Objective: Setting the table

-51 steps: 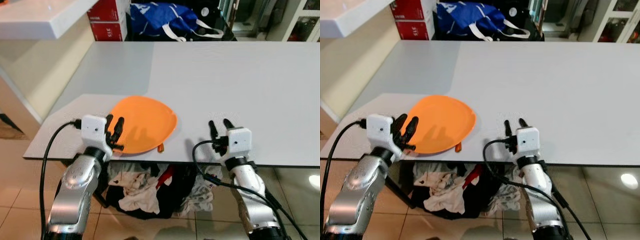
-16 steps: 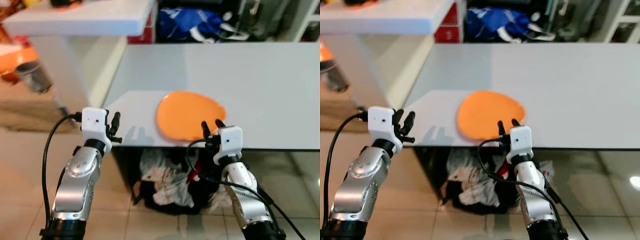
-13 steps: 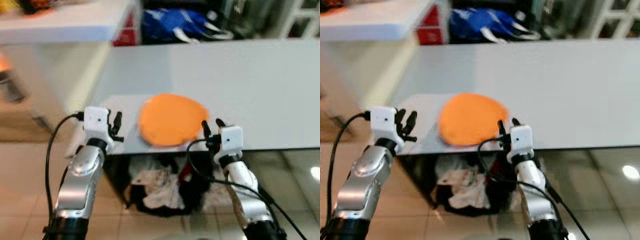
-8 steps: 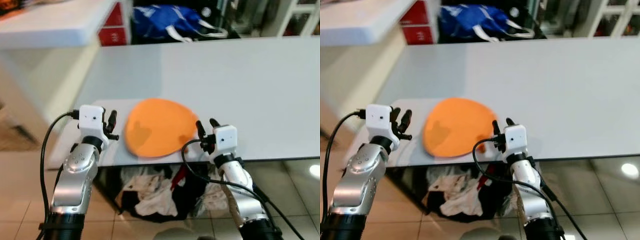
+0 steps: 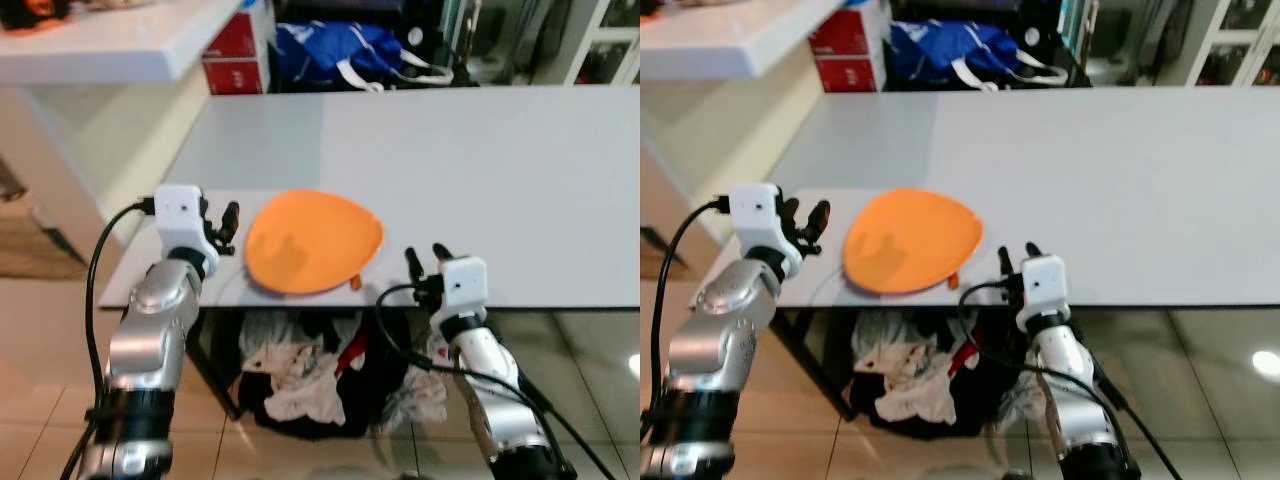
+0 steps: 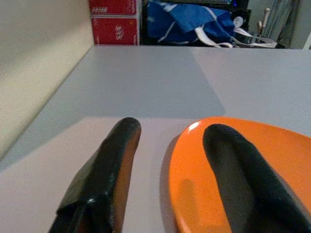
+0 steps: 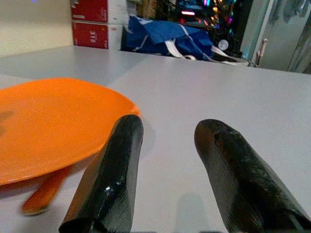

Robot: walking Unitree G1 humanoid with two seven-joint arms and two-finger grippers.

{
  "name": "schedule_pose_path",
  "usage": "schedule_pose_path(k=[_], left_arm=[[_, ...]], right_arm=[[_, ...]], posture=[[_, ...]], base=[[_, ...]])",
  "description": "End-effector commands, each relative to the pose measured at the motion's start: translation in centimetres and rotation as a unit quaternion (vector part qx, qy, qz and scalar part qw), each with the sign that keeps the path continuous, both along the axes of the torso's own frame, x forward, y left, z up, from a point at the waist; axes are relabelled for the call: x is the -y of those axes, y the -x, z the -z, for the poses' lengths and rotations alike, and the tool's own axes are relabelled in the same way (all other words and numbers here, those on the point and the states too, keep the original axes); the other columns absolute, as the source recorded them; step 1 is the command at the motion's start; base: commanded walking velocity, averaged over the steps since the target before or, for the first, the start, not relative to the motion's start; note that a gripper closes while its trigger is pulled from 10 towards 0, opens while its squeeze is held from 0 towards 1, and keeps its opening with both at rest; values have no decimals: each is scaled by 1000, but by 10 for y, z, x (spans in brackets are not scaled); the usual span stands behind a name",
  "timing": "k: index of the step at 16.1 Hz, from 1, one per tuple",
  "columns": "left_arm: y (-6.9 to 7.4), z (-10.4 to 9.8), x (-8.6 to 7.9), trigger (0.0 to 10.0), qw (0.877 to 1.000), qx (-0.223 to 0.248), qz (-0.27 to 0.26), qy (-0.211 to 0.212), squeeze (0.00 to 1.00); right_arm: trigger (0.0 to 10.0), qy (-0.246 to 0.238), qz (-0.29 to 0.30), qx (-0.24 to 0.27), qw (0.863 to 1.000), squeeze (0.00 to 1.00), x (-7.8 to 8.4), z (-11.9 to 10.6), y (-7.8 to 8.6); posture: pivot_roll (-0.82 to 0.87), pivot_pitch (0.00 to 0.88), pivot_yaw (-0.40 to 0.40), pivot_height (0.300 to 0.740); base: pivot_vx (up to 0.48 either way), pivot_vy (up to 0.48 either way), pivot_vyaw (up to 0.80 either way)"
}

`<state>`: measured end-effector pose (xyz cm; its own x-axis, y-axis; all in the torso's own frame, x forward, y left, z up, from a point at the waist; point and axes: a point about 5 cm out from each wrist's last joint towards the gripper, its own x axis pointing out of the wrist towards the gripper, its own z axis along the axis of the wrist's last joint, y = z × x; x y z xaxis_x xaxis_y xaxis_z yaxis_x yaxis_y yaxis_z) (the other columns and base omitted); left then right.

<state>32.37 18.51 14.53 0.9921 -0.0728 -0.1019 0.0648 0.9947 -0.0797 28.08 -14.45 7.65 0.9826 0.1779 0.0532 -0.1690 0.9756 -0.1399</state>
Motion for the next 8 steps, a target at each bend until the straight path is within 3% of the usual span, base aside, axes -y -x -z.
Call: schedule_pose_path(k=[1, 3, 4, 5, 6, 8], left_arm=[[-6, 0, -2, 10000, 1000, -15, -5, 25, 1000], [-10, 2, -5, 10000, 999, -32, -7, 41, 1000], [-20, 7, -12, 10000, 993, -67, -16, 91, 671], [-22, 8, -14, 10000, 991, -73, -21, 107, 671], [-29, 12, -18, 10000, 986, -99, -19, 133, 0], [-34, 21, -33, 10000, 980, -139, -33, 139, 0]], right_arm=[[10000, 0, 0, 13, 1000, 0, 1, -8, -3], [10000, 0, 0, 13, 1000, 0, 1, -8, -3], [10000, 2, 0, 13, 1000, 0, 2, -8, -2], [10000, 3, -1, 12, 1000, 0, 2, -8, -1], [10000, 3, -2, 11, 1000, 0, 2, -7, 0], [10000, 6, -4, 10, 1000, 0, 4, -8, 2]], posture=[[-125, 0, 62, 740], [-128, 0, 62, 740], [-134, 0, 60, 740], [-135, 0, 59, 740], [-142, 0, 54, 740], [-162, 0, 49, 740]], base=[[0, 0, 0], [0, 0, 0], [0, 0, 0], [0, 0, 0], [0, 0, 0], [0, 0, 0]])
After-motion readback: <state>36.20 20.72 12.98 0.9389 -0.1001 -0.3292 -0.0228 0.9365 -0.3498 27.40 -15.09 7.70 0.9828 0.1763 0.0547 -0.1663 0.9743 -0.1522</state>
